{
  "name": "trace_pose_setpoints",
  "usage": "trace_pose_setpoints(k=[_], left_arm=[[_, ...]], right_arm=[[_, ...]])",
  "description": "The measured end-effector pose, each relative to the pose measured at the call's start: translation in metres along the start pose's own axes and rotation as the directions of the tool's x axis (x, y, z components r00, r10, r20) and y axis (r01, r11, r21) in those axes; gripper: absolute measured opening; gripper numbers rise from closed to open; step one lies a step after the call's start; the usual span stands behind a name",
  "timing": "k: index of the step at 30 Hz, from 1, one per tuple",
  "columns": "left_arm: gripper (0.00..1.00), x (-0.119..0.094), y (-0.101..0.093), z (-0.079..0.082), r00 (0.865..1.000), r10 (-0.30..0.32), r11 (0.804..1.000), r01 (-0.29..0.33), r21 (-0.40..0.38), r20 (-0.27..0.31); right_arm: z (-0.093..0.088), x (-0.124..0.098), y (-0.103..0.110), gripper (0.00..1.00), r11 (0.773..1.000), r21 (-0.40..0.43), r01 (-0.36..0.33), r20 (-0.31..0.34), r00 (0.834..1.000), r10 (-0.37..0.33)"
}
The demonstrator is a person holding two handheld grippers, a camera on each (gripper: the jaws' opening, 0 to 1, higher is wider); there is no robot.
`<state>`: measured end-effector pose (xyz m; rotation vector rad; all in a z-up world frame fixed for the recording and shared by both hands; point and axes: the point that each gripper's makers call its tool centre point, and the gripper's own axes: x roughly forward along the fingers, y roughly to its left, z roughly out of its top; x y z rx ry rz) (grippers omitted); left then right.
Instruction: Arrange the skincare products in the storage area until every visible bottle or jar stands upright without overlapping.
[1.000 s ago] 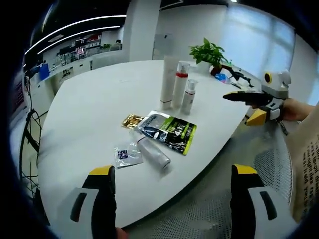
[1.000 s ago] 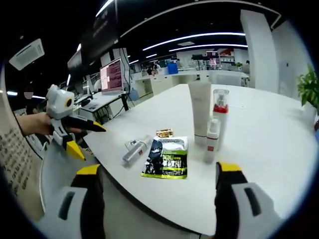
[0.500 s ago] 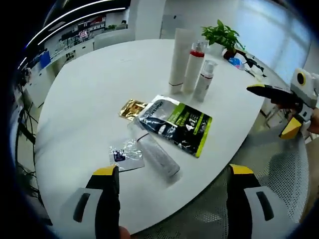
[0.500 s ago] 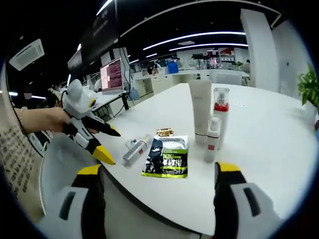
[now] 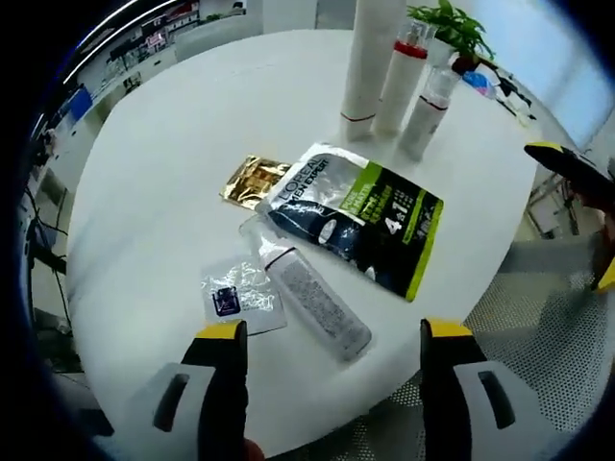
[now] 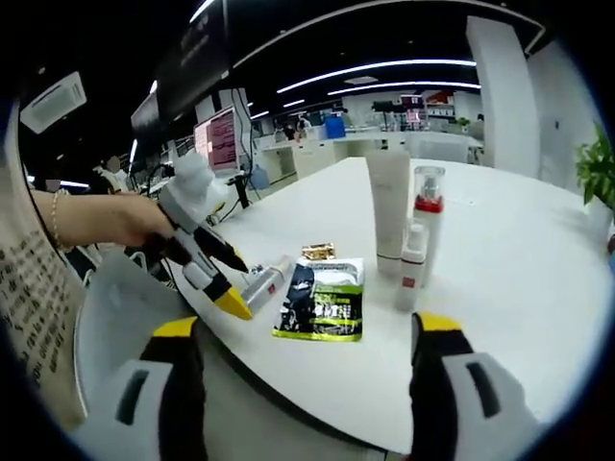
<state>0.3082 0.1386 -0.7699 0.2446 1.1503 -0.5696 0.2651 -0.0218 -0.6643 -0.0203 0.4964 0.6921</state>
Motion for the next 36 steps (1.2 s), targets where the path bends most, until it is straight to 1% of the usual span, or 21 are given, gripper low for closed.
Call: trace_pose_setpoints(k=[4, 8, 13, 15, 18, 21, 24, 27, 28, 29, 30, 33, 36], left_arm=[[0.66, -0.002, 0.001, -0.003, 1.0, 0.01, 1.0, -0.01, -0.002, -0.02], [0.6, 0.0, 0.001, -0.002, 1.0, -0.002, 1.0, 0.001, -0.007, -0.021], [0.58, 0.005, 0.001, -0.002, 0.999, -0.006, 1.0, 0.005, -0.006, -0.032], [0.57, 0.006, 0.003, -0.001, 1.0, -0.002, 1.0, 0.002, 0.002, -0.03], [0.55, 0.006, 0.006, 0.001, 0.999, 0.005, 1.0, -0.005, 0.022, -0.033], [0.53, 0.008, 0.009, 0.002, 0.999, 0.011, 0.999, -0.009, 0.041, -0.033], [0.48, 0.009, 0.01, 0.003, 0.999, 0.018, 0.997, -0.016, 0.072, -0.031], [0.38, 0.01, 0.012, 0.003, 0.999, 0.022, 0.994, -0.019, 0.107, -0.025], [0.33, 0.011, 0.012, 0.004, 1.0, 0.017, 0.99, -0.014, 0.14, -0.019], [0.31, 0.011, 0.012, 0.004, 1.0, 0.015, 0.989, -0.012, 0.147, -0.017], [0.3, 0.012, 0.013, 0.001, 1.0, 0.023, 0.989, -0.02, 0.144, -0.02], [0.29, 0.013, 0.015, 0.001, 1.0, 0.023, 0.989, -0.021, 0.144, -0.009], [0.26, 0.013, 0.018, 0.002, 1.0, 0.028, 0.989, -0.029, 0.147, 0.004]], right_arm=[[-0.001, 0.001, 0.0, 0.85, 1.0, 0.003, 0.002, -0.008, 1.0, -0.002], [-0.002, 0.002, 0.0, 0.83, 1.0, 0.0, 0.002, -0.019, 1.0, -0.002], [-0.006, 0.003, -0.001, 0.82, 1.0, 0.0, 0.005, -0.037, 0.999, -0.005], [-0.006, 0.003, -0.001, 0.81, 1.0, 0.005, 0.004, -0.036, 0.999, -0.004], [-0.003, 0.002, -0.002, 0.78, 1.0, 0.018, 0.003, -0.015, 1.0, -0.003], [-0.003, 0.002, -0.002, 0.77, 1.0, 0.028, 0.006, -0.013, 1.0, -0.005], [-0.003, 0.003, -0.003, 0.76, 1.0, 0.03, 0.009, -0.018, 1.0, -0.009], [-0.004, 0.003, -0.002, 0.76, 0.999, 0.031, 0.011, -0.025, 1.0, -0.01], [-0.004, 0.003, -0.002, 0.76, 0.999, 0.031, 0.012, -0.027, 1.0, -0.011], [-0.004, 0.003, -0.002, 0.75, 0.999, 0.031, 0.012, -0.028, 1.0, -0.011], [-0.005, 0.004, -0.002, 0.75, 0.999, 0.032, 0.011, -0.03, 1.0, -0.01], [-0.006, 0.004, -0.002, 0.75, 0.999, 0.031, 0.012, -0.036, 0.999, -0.011], [-0.006, 0.004, -0.003, 0.74, 0.999, 0.032, 0.013, -0.04, 0.999, -0.012]])
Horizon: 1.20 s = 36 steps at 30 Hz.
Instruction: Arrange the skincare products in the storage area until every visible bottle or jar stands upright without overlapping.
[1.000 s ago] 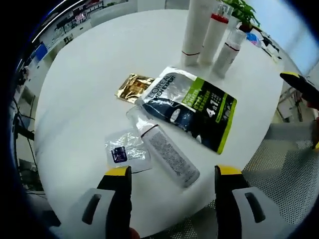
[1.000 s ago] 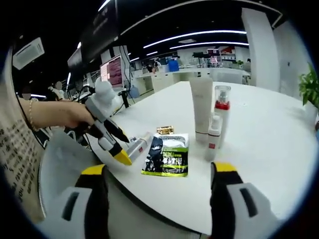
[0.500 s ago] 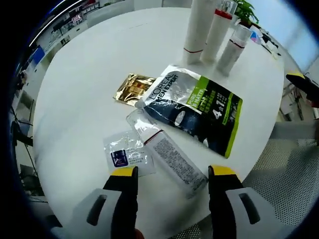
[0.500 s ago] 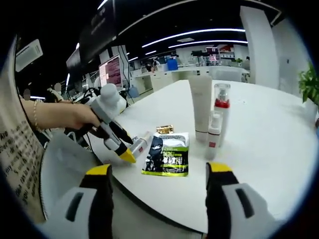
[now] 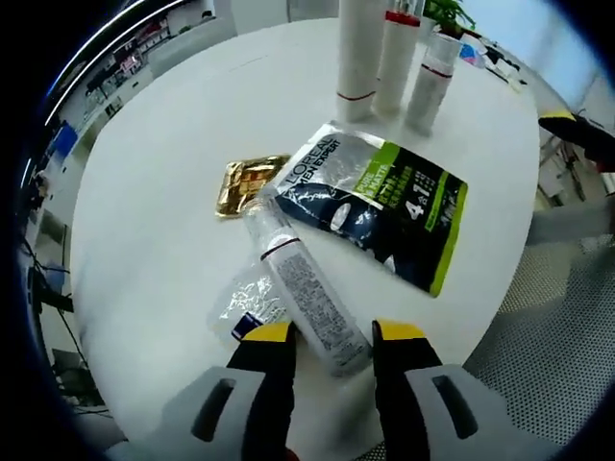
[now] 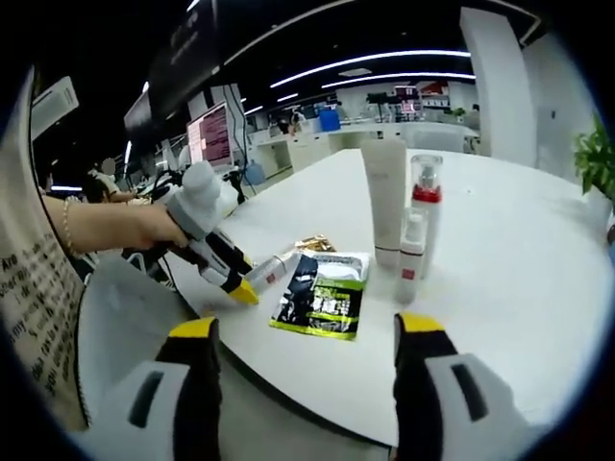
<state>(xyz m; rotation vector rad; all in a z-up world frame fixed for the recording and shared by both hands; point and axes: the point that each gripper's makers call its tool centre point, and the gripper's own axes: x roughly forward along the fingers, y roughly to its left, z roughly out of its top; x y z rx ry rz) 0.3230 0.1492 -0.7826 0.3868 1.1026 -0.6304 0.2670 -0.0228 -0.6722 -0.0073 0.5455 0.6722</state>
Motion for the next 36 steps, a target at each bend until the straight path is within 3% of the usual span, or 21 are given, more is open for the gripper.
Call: trace_pose_setpoints(k=[19, 36], left_arm=[[0.17, -0.016, 0.024, -0.01, 0.999, 0.013, 0.994, -0.008, -0.109, 0.048], [0.16, -0.038, 0.017, -0.009, 0.989, -0.052, 0.967, 0.085, -0.239, 0.14]], right_arm=[[-0.003, 0.002, 0.003, 0.73, 1.0, -0.006, -0.009, -0.024, 1.0, 0.008], [0.011, 0.001, 0.009, 0.7, 0.997, 0.047, -0.064, 0.034, 0.997, 0.062]])
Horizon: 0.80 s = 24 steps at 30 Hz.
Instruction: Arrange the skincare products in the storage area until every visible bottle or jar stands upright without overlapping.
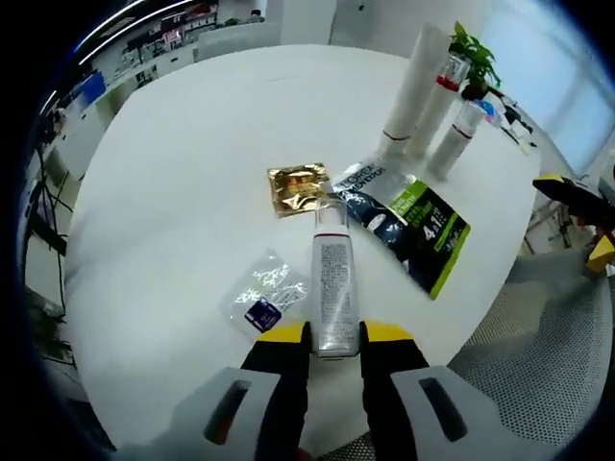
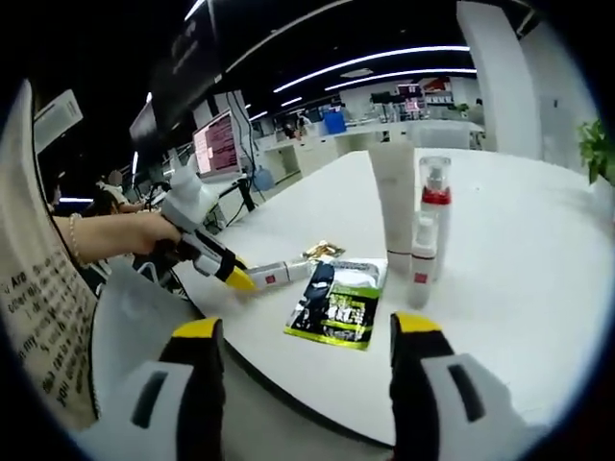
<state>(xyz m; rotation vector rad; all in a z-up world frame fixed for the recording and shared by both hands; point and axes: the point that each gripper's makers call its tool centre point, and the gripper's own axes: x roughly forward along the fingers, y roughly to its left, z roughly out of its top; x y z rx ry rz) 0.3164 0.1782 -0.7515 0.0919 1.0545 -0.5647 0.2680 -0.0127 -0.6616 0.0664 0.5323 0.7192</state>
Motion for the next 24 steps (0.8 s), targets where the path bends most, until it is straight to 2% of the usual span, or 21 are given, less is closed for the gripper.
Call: trace_pose_setpoints(k=[3, 7, 10, 12, 14, 15, 18, 20, 21, 23, 24], left_arm=[[0.16, -0.002, 0.001, -0.004, 1.0, -0.003, 1.0, 0.003, -0.016, 0.0], [0.16, -0.004, -0.006, -0.006, 0.998, -0.045, 0.994, 0.048, -0.1, 0.04], [0.16, -0.005, -0.011, -0.009, 0.994, -0.086, 0.982, 0.096, -0.165, 0.067], [0.16, -0.006, -0.014, -0.011, 0.99, -0.112, 0.967, 0.129, -0.219, 0.088], [0.16, -0.007, -0.015, -0.012, 0.986, -0.127, 0.952, 0.152, -0.266, 0.107], [0.16, -0.008, -0.016, -0.013, 0.983, -0.136, 0.942, 0.166, -0.291, 0.119], [0.16, -0.011, -0.016, -0.013, 0.979, -0.148, 0.927, 0.187, -0.324, 0.14], [0.16, -0.015, -0.019, -0.01, 0.969, -0.168, 0.903, 0.225, -0.367, 0.18], [0.16, -0.017, -0.02, -0.009, 0.966, -0.177, 0.894, 0.239, -0.379, 0.19], [0.16, -0.021, -0.021, -0.008, 0.96, -0.188, 0.885, 0.257, -0.387, 0.209], [0.16, -0.022, -0.022, -0.009, 0.959, -0.189, 0.885, 0.258, -0.386, 0.209]], right_arm=[[0.002, 0.001, 0.002, 0.7, 1.0, -0.002, -0.015, 0.005, 1.0, 0.015], [0.009, 0.001, 0.01, 0.7, 0.999, 0.025, -0.046, 0.035, 0.998, 0.045], [0.018, 0.007, 0.022, 0.66, 0.988, 0.086, -0.13, 0.078, 0.989, 0.123], [0.024, 0.018, 0.029, 0.62, 0.973, 0.138, -0.186, 0.107, 0.979, 0.172], [0.031, 0.03, 0.036, 0.62, 0.943, 0.237, -0.235, 0.158, 0.967, 0.201], [0.032, 0.041, 0.042, 0.63, 0.914, 0.299, -0.274, 0.174, 0.958, 0.23], [0.027, 0.074, 0.055, 0.65, 0.837, 0.442, -0.323, 0.194, 0.945, 0.263], [0.021, 0.091, 0.06, 0.72, 0.801, 0.504, -0.323, 0.19, 0.946, 0.262], [0.015, 0.102, 0.067, 0.74, 0.765, 0.55, -0.334, 0.178, 0.942, 0.284], [0.006, 0.113, 0.078, 0.75, 0.711, 0.613, -0.345, 0.156, 0.935, 0.319], [0.005, 0.118, 0.081, 0.73, 0.683, 0.636, -0.359, 0.172, 0.929, 0.329]])
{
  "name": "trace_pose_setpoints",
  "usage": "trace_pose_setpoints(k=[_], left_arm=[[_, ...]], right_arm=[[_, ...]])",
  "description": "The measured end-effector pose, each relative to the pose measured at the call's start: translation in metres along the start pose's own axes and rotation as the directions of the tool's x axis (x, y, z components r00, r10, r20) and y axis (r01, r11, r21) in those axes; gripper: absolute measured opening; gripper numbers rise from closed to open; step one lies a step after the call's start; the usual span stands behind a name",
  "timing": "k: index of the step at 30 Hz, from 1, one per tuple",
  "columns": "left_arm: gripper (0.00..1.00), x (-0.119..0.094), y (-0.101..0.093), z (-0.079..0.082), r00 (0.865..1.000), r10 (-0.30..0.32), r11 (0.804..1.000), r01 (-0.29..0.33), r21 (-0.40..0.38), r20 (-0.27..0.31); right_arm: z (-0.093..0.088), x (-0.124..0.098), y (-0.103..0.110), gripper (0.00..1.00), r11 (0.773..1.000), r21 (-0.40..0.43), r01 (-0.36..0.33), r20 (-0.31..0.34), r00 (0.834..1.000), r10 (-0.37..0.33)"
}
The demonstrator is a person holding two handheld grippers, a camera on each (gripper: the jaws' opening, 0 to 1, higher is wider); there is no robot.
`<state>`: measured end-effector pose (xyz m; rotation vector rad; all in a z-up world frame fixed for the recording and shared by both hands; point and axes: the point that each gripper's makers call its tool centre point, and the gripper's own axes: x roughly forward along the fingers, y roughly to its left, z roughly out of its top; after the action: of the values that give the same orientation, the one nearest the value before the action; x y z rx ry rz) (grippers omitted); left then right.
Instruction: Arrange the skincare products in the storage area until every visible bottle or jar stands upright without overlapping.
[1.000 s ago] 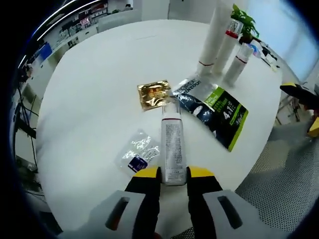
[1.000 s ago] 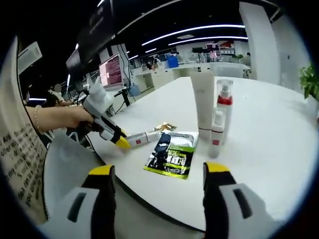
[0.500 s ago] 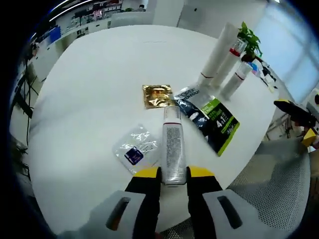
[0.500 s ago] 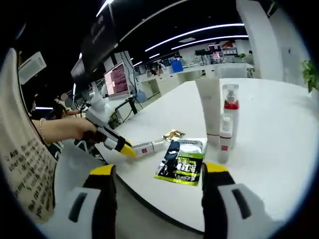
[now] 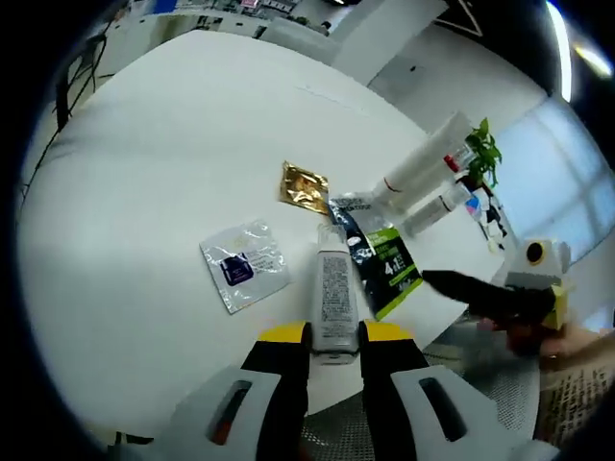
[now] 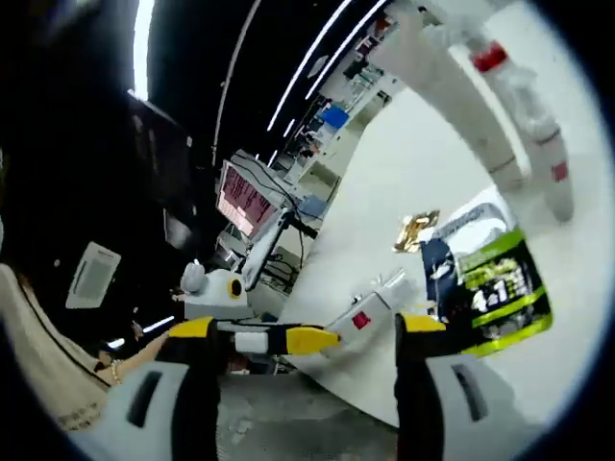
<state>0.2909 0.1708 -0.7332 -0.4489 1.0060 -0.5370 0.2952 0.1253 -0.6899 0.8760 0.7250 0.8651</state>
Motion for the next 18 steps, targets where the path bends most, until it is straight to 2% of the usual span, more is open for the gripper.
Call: trace_pose_setpoints(k=[1, 3, 6, 7, 10, 14, 16, 18], left_arm=[[0.16, 0.0, 0.0, -0.001, 1.0, 0.0, 1.0, 0.0, -0.001, 0.001], [0.16, 0.0, -0.001, -0.001, 1.0, -0.005, 1.0, 0.005, -0.012, 0.007], [0.16, -0.001, -0.003, -0.001, 0.999, -0.024, 0.998, 0.025, -0.056, 0.026], [0.16, -0.002, -0.003, -0.002, 0.999, -0.025, 0.998, 0.026, -0.057, 0.027], [0.16, -0.002, -0.004, -0.003, 0.999, -0.028, 0.998, 0.029, -0.058, 0.024], [0.16, -0.003, -0.008, -0.005, 0.999, -0.038, 0.998, 0.039, -0.057, 0.02], [0.16, -0.004, -0.011, -0.006, 0.999, -0.046, 0.997, 0.047, -0.054, 0.017], [0.16, -0.004, -0.014, -0.008, 0.999, -0.053, 0.997, 0.054, -0.05, 0.011]], right_arm=[[-0.003, 0.007, -0.006, 0.71, 0.995, 0.097, 0.005, 0.007, 1.0, -0.005], [-0.008, 0.015, -0.015, 0.7, 0.976, 0.219, 0.015, 0.023, 1.0, -0.02], [-0.022, 0.021, -0.028, 0.67, 0.948, 0.313, 0.052, -0.002, 0.999, -0.055], [-0.031, 0.022, -0.033, 0.66, 0.93, 0.361, 0.073, -0.025, 0.997, -0.069], [-0.042, 0.029, -0.033, 0.61, 0.901, 0.426, 0.079, -0.028, 0.997, -0.075], [-0.04, 0.038, -0.034, 0.51, 0.894, 0.441, 0.086, 0.009, 0.995, -0.1], [-0.036, 0.04, -0.036, 0.45, 0.879, 0.47, 0.083, 0.024, 0.994, -0.107], [-0.031, 0.04, -0.038, 0.39, 0.879, 0.471, 0.074, 0.035, 0.994, -0.103]])
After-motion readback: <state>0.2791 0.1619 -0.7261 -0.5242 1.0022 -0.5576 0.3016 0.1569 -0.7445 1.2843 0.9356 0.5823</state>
